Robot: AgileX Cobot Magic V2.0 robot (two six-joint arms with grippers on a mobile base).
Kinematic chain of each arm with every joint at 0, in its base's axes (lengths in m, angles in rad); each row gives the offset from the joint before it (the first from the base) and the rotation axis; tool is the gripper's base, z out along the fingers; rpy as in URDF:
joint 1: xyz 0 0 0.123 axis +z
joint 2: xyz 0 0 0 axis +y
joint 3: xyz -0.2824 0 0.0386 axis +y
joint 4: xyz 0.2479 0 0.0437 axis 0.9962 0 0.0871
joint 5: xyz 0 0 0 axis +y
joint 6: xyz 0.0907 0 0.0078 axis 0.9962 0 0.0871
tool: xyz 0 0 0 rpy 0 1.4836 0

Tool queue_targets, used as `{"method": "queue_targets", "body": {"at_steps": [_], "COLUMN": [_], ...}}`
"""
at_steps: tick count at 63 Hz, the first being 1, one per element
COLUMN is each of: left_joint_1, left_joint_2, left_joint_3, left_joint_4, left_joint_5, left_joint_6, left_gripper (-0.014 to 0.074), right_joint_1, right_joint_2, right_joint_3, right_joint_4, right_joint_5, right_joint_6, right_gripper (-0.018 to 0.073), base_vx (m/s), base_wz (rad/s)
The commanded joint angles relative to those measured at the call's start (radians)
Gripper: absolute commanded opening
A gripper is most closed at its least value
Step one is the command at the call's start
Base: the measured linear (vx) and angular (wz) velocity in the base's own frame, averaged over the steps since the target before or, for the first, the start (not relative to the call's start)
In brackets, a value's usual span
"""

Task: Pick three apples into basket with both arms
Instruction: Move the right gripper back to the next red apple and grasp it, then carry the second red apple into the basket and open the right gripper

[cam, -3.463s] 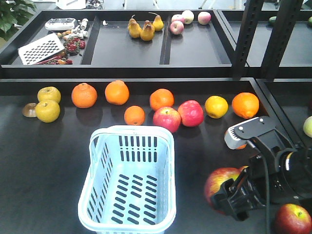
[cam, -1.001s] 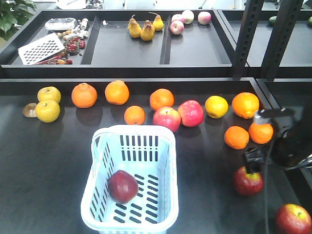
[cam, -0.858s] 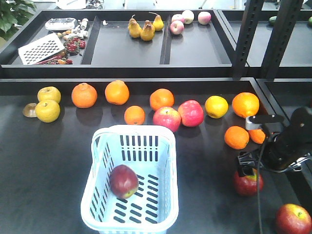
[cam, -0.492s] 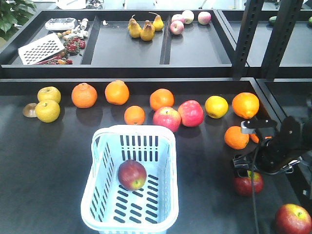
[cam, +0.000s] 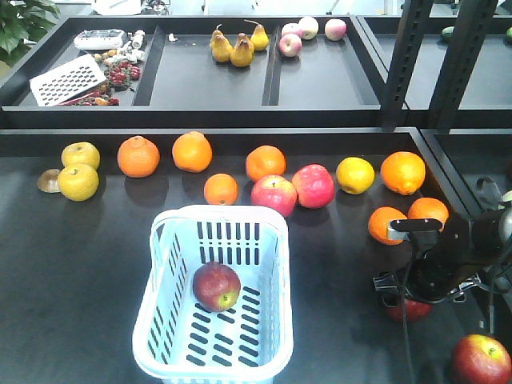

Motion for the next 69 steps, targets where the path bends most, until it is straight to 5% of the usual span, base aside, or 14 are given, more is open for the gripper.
{"method": "queue_targets", "body": {"at_steps": [1,15,46,69], "left_joint_1": [0.002,0.002,0.002,0.002], "left_joint_2": [-0.002,-0.002,-0.002,-0.002], "left_joint_3": [-0.024,-0.024,-0.024,-0.024], "left_joint_4": [0.020,0.020,0.020,0.020], "left_joint_5": [-0.050,-0.050,-0.050,-0.050], "left_joint_6": [-0.012,-0.012,-0.012,-0.012], "left_gripper": [0.0572,0.0572,0.0572,0.0572], "right_joint_1": [-0.005,-0.005,0.005,0.287], "right_joint_2": [-0.041,-0.056,-0.429,-0.717], "right_joint_3": [-0.026,-0.026,-0.023,-0.023], "right_joint_4": [0.004,0.004,0.064,0.133], "right_joint_5": [-0.034,-0.009,0.244,0.369], "right_joint_6": [-0.006,0.018,-0.022,-0.096], "right_gripper": [0.0522,0.0350,0.0347,0.0347], "base_vx": [0.00,0.00,0.00,0.00], "base_wz": [0.00,0.00,0.00,0.00]}}
